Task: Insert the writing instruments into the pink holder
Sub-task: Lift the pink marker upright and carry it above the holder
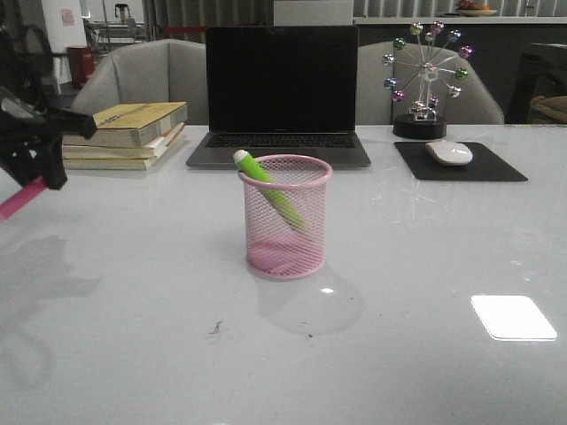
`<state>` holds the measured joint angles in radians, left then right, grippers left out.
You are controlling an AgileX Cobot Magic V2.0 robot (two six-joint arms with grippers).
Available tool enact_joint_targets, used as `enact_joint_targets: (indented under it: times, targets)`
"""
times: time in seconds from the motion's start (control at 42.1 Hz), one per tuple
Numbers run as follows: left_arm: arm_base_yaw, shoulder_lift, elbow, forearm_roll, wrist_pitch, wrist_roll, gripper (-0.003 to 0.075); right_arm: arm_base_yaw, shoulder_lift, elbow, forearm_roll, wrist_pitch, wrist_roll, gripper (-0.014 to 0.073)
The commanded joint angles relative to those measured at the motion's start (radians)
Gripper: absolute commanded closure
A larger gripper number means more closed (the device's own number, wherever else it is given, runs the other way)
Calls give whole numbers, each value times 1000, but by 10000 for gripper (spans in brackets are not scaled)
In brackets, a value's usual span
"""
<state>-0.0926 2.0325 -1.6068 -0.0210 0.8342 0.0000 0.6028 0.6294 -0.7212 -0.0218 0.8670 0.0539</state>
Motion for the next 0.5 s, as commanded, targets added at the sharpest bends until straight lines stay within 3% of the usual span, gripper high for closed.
enact_joint_targets:
  times: [0.0, 0.332, 0.475]
  targets:
    - [-11, -166, 38, -12, -93, 15, 629, -8, -1, -27, -2, -62, -1, 198]
    - [-129, -553, 432, -63, -487, 51, 629, -8, -1, -27, -2, -62, -1, 198]
    - [-225, -673, 617, -108, -794, 51, 629, -8, -1, -27, -2, -62, -1, 198]
